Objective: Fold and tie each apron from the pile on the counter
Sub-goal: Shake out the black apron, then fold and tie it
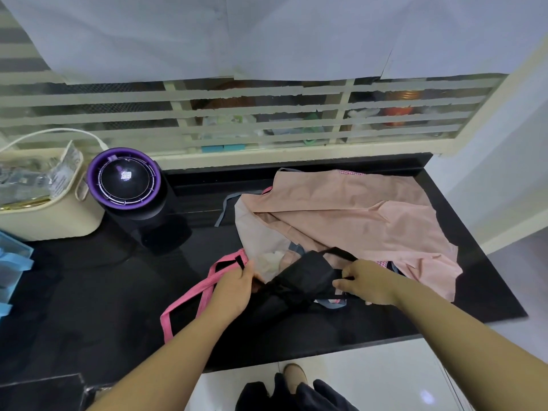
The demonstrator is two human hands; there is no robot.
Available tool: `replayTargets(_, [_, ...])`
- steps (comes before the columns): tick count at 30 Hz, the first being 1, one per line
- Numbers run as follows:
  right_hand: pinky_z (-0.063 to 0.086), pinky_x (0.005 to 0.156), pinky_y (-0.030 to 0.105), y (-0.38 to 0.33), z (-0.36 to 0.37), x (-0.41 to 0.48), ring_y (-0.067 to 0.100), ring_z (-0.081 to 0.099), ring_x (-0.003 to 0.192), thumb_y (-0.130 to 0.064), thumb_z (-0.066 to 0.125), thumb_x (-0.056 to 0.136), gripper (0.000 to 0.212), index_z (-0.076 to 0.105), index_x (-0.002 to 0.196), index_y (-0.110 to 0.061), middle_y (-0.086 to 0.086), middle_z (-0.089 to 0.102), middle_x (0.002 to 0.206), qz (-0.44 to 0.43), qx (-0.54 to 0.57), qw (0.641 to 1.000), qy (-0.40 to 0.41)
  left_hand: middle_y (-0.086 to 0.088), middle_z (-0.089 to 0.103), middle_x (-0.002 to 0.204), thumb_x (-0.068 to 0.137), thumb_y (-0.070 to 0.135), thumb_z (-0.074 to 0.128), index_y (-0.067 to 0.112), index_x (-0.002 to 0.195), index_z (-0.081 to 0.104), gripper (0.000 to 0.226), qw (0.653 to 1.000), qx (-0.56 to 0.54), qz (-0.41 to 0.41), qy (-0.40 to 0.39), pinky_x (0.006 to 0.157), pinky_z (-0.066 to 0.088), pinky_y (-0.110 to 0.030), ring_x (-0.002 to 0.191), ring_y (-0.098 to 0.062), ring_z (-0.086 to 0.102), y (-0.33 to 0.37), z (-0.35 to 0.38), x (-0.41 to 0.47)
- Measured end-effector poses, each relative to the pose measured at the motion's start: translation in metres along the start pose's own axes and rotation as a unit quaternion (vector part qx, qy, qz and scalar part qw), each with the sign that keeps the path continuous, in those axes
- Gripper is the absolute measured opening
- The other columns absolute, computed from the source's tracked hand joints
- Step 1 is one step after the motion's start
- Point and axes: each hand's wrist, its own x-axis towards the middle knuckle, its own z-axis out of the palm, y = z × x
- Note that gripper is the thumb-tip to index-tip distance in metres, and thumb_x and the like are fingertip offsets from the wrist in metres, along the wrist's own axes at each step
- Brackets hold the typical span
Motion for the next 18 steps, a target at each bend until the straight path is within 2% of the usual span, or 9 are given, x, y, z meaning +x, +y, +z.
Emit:
replayTargets(2, [0.051, 0.058, 0.022, -0.002, -0.003, -0.003, 0.021, 0.059, 0.071, -0.032, 0.051, 0.096, 0.033, 0.065, 0.086, -0.004, 0.008, 0.059, 0.075, 0.009, 0.032, 0.999, -0.028, 0.003, 0.072, 0.081, 0.104, 0.033, 0.031, 0.017, 0.080, 0.072, 0.050, 0.996, -0.081, -0.004, -0.027, 0.089, 0.047, -0.028, 0.091, -0.015, 0.066, 0.007, -0.002, 0.003])
replayTargets(4, [0.049, 0.056, 0.019, -0.009, -0.009, -0.008, 0.016, 0.055, 0.065, -0.033, 0.050, 0.097, 0.035, 0.057, 0.073, -0.009, 0.001, 0.052, 0.066, -0.008, 0.055, 0.998, -0.040, 0.002, 0.065, 0.065, 0.104, 0.032, 0.032, 0.013, 0.089, 0.069, 0.045, 0.985, -0.147, -0.027, -0.087, 0.084, 0.050, -0.030, 0.083, -0.017, 0.066, 0.016, -0.001, 0.003])
replayTargets(6, [0.046, 0.057, 0.021, -0.020, -0.016, -0.011, 0.012, 0.048, 0.054, -0.034, 0.049, 0.098, 0.040, 0.045, 0.063, -0.014, -0.012, 0.049, 0.055, -0.042, 0.077, 0.995, -0.036, 0.004, 0.050, 0.065, 0.103, 0.023, 0.036, 0.021, 0.091, 0.063, 0.029, 0.988, -0.044, 0.000, -0.145, 0.076, 0.048, -0.034, 0.067, -0.010, 0.053, 0.024, 0.004, 0.006])
replayTargets(8, [0.043, 0.059, 0.025, -0.032, -0.026, -0.013, 0.009, 0.042, 0.048, -0.034, 0.049, 0.098, 0.042, 0.041, 0.061, -0.016, -0.014, 0.044, 0.047, -0.080, 0.126, 0.989, -0.019, 0.002, 0.051, 0.080, 0.094, 0.013, 0.046, 0.023, 0.107, 0.058, 0.020, 0.974, 0.040, 0.011, -0.224, 0.073, 0.044, -0.035, 0.066, -0.008, 0.046, 0.030, 0.008, 0.007])
replayTargets(10, [0.042, 0.061, 0.026, -0.048, -0.038, -0.019, 0.009, 0.040, 0.047, -0.034, 0.047, 0.098, 0.042, 0.043, 0.061, -0.017, -0.010, 0.044, 0.048, -0.117, 0.157, 0.981, 0.013, 0.001, 0.056, 0.089, 0.083, 0.016, 0.055, 0.021, 0.137, 0.040, 0.056, 0.953, 0.067, -0.003, -0.297, 0.068, 0.045, -0.026, 0.073, -0.010, 0.052, 0.040, 0.006, 0.005])
replayTargets(12, [0.041, 0.060, 0.021, -0.068, -0.049, -0.022, 0.007, 0.041, 0.045, -0.035, 0.045, 0.099, 0.042, 0.046, 0.062, -0.015, -0.008, 0.047, 0.047, -0.162, 0.163, 0.972, 0.051, 0.004, 0.055, 0.093, 0.088, 0.021, 0.056, 0.025, 0.147, 0.025, 0.067, 0.933, 0.142, 0.037, -0.328, 0.070, 0.043, -0.021, 0.079, -0.009, 0.052, 0.048, 0.007, -0.002])
replayTargets(15, [0.047, 0.066, 0.024, -0.102, -0.056, -0.016, 0.009, 0.053, 0.057, -0.034, 0.043, 0.100, 0.037, 0.054, 0.072, -0.012, -0.003, 0.057, 0.061, -0.220, 0.215, 0.950, 0.060, -0.006, 0.060, 0.119, 0.101, 0.034, 0.041, 0.016, 0.134, 0.048, 0.038, 0.932, 0.194, 0.115, -0.285, 0.092, 0.042, -0.032, 0.101, -0.018, 0.056, 0.048, 0.011, -0.005])
replayTargets(16, [0.051, 0.071, 0.027, -0.111, -0.056, -0.011, 0.011, 0.058, 0.068, -0.034, 0.043, 0.100, 0.033, 0.057, 0.080, -0.013, 0.000, 0.062, 0.073, -0.234, 0.266, 0.934, 0.039, -0.007, 0.062, 0.109, 0.102, 0.034, 0.036, 0.011, 0.121, 0.057, 0.036, 0.939, 0.178, 0.116, -0.270, 0.092, 0.041, -0.036, 0.096, -0.020, 0.057, 0.046, 0.012, -0.005])
replayTargets(18, [0.053, 0.078, 0.026, -0.117, -0.054, 0.002, 0.009, 0.060, 0.092, -0.037, 0.042, 0.100, 0.022, 0.060, 0.101, -0.024, -0.007, 0.062, 0.099, -0.231, 0.361, 0.903, 0.027, 0.000, 0.055, 0.075, 0.103, 0.035, 0.034, 0.013, 0.088, 0.058, 0.036, 0.953, 0.112, 0.075, -0.271, 0.077, 0.040, -0.035, 0.070, -0.014, 0.049, 0.043, 0.013, -0.003])
